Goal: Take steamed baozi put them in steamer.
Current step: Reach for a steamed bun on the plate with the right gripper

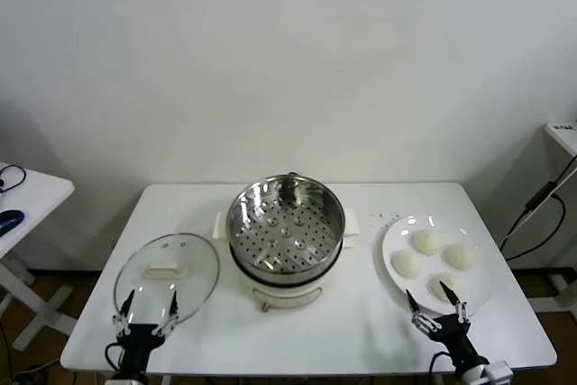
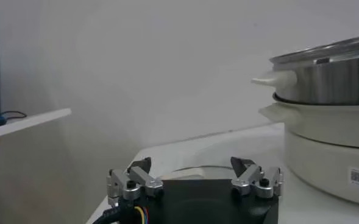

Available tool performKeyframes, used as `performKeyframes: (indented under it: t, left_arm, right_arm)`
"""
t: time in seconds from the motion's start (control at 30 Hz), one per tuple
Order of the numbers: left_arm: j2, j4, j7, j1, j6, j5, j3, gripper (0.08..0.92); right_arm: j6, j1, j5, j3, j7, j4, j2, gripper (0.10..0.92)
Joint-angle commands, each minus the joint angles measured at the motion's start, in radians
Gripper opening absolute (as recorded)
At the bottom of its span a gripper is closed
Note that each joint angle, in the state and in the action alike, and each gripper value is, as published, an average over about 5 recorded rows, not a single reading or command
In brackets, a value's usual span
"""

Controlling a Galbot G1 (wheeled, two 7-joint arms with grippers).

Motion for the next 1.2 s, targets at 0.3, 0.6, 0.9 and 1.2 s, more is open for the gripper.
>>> performKeyframes:
  t: [0.3,0.6,0.9,1.2]
  left_arm:
    - [0.006,-0.015,-0.002,-0.017,0.012,-0.014,0.019,0.823]
    - [0.015,0.002,-0.041,-0.029,0.019,-0.022,0.037,0.823]
    - [0.014,-0.009,-0.041,-0.016,0.015,-0.019,0.063,0.823]
    - [0.012,-0.043,-0.027,-0.014,0.035,-0.009,0.066,0.823]
  right_arm:
    - [-0.324,0.185,0.008,0.135,-0.244,0.029,-0.390,0.823]
    - [-0.328,0.582,-0.001,-0.205,-0.565,-0.193,-0.787,0.823]
    - [-0.216,1.694,-0.136,-1.315,-0.908,-0.483,-0.782,0.823]
    - [-0.134,1.988,-0.297,-1.630,-1.068,-0.783,-0.526,0.823]
